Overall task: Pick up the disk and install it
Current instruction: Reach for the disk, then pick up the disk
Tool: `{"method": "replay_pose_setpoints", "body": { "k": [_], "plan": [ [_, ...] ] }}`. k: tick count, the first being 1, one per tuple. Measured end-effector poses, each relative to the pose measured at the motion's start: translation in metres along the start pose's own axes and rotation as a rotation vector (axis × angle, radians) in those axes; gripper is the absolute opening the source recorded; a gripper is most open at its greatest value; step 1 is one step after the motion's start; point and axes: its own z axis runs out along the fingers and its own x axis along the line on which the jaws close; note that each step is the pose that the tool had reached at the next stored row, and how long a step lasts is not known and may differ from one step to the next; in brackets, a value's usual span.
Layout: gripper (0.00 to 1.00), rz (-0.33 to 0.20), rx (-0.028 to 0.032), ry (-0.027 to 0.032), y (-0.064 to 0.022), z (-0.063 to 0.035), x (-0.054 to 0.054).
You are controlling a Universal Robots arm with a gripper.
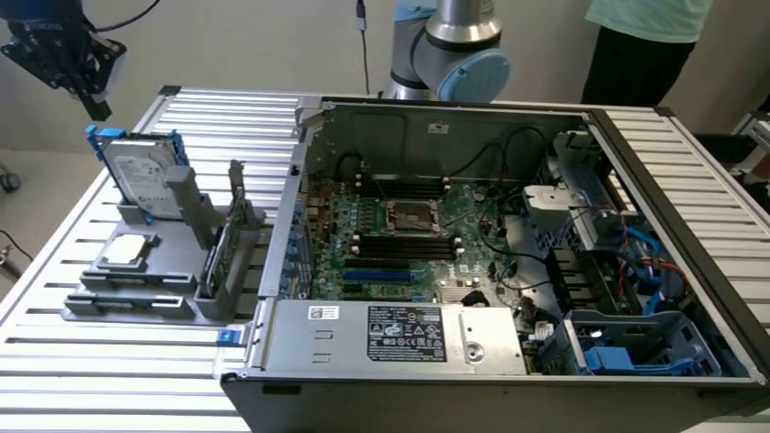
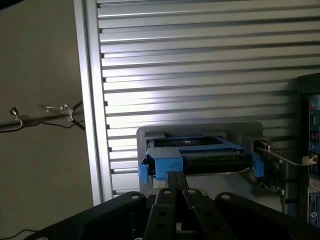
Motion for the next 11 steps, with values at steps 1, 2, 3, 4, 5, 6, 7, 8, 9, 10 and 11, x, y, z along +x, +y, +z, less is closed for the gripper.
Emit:
{"method": "replay_pose_setpoints", "body": {
  "k": [1, 2, 3, 4, 5, 6, 7, 8, 9, 10, 11],
  "plan": [
    [0.11, 0.000, 0.0001, 0.0001, 0.0000, 0.0000, 0.0000],
    [0.11, 0.000, 0.0001, 0.0000, 0.0000, 0.0000, 0.0000],
    [0.11, 0.000, 0.0001, 0.0000, 0.0000, 0.0000, 0.0000],
    [0.11, 0.000, 0.0001, 0.0000, 0.0000, 0.0000, 0.0000],
    [0.11, 0.000, 0.0001, 0.0000, 0.0000, 0.0000, 0.0000],
    [0.11, 0.000, 0.0001, 0.0000, 0.0000, 0.0000, 0.0000],
    [0.11, 0.000, 0.0001, 0.0000, 0.0000, 0.0000, 0.0000],
    [0.11, 0.000, 0.0001, 0.0000, 0.0000, 0.0000, 0.0000],
    [0.11, 0.000, 0.0001, 0.0000, 0.0000, 0.0000, 0.0000],
    [0.11, 0.000, 0.0001, 0.0000, 0.0000, 0.0000, 0.0000],
    [0.11, 0.000, 0.0001, 0.0000, 0.0000, 0.0000, 0.0000]
  ]
}}
